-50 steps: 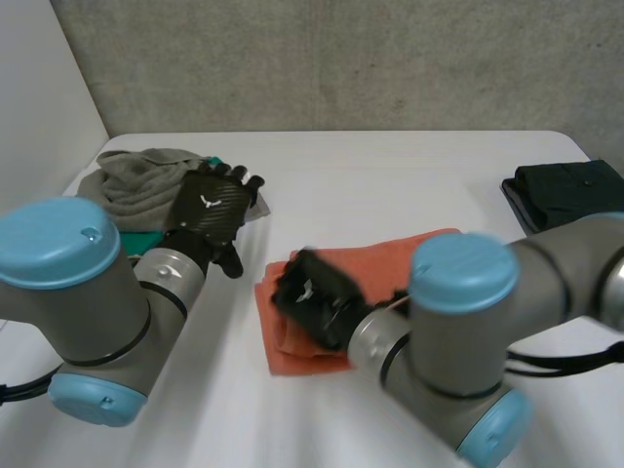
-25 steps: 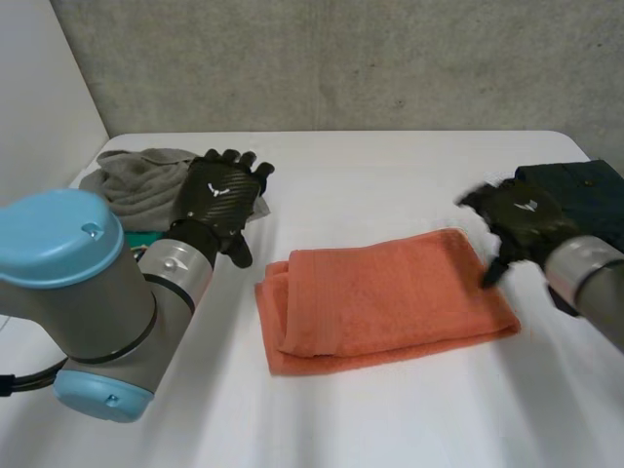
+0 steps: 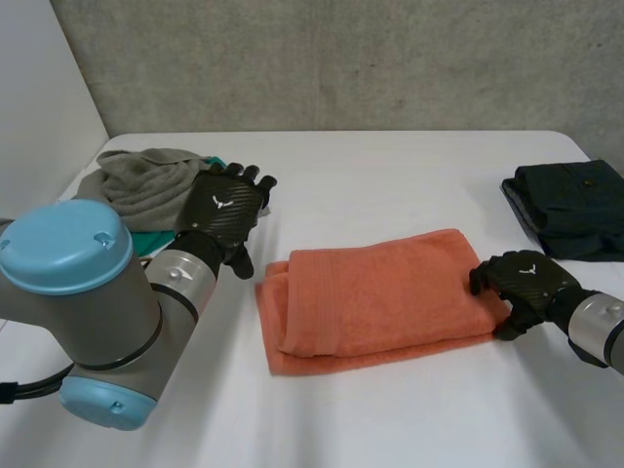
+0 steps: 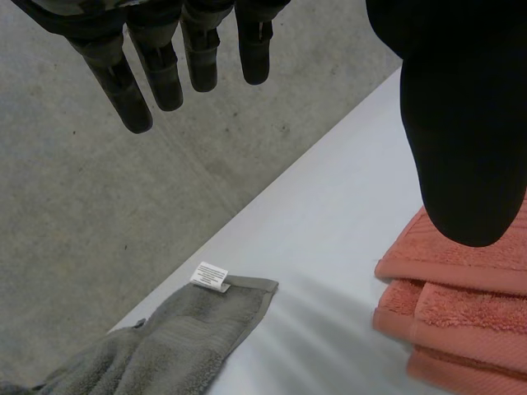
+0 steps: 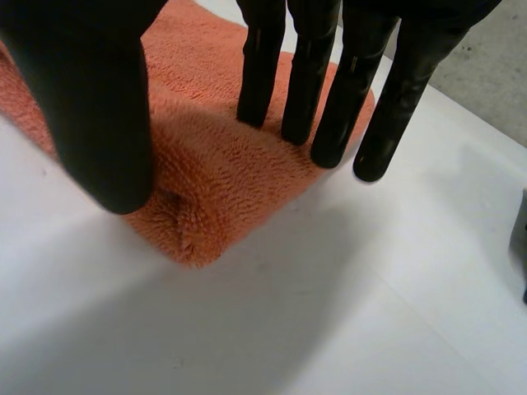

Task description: Fold the laundry.

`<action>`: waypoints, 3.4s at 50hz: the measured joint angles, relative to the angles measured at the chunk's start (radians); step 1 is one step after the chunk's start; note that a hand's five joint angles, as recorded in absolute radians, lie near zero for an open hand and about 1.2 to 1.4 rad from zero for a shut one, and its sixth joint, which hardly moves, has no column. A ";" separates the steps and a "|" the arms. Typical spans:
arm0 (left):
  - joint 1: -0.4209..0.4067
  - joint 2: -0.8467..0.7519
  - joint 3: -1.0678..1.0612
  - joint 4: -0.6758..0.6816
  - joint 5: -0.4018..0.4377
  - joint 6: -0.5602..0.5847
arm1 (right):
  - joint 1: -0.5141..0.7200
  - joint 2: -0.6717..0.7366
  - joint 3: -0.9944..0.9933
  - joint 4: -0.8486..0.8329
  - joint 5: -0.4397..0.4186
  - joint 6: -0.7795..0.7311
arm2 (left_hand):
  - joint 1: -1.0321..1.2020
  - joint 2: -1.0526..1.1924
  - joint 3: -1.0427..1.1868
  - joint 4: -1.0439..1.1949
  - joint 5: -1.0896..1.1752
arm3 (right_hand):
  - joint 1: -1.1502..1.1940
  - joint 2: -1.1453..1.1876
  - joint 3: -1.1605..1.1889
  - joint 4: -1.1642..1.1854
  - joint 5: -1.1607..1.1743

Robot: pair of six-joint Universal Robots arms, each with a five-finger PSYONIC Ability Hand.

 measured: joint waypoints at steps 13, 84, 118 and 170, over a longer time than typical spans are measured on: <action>0.004 0.001 -0.010 0.000 0.000 0.000 | 0.004 0.036 -0.046 -0.014 0.060 -0.020 | 0.000 0.000 0.000 0.000 0.000 | 0.380 0.538 0.556 0.566 0.542; -0.221 -0.324 0.307 -0.355 -0.206 -0.200 | 0.455 0.129 -0.366 0.168 0.237 0.470 | 0.000 0.000 0.000 0.000 0.000 | -0.332 -0.402 -0.413 -0.386 -0.358; -0.093 0.000 0.356 -0.400 0.168 -0.154 | 0.557 -0.140 -0.014 -0.099 0.347 0.234 | -0.018 0.000 0.000 0.000 0.000 | -0.359 -0.402 -0.413 -0.386 -0.363; -0.037 0.004 0.340 -0.438 0.265 -0.207 | 0.673 0.228 -0.202 -0.449 0.378 0.193 | -0.018 0.000 0.000 0.000 0.000 | 0.352 0.541 0.506 0.544 0.469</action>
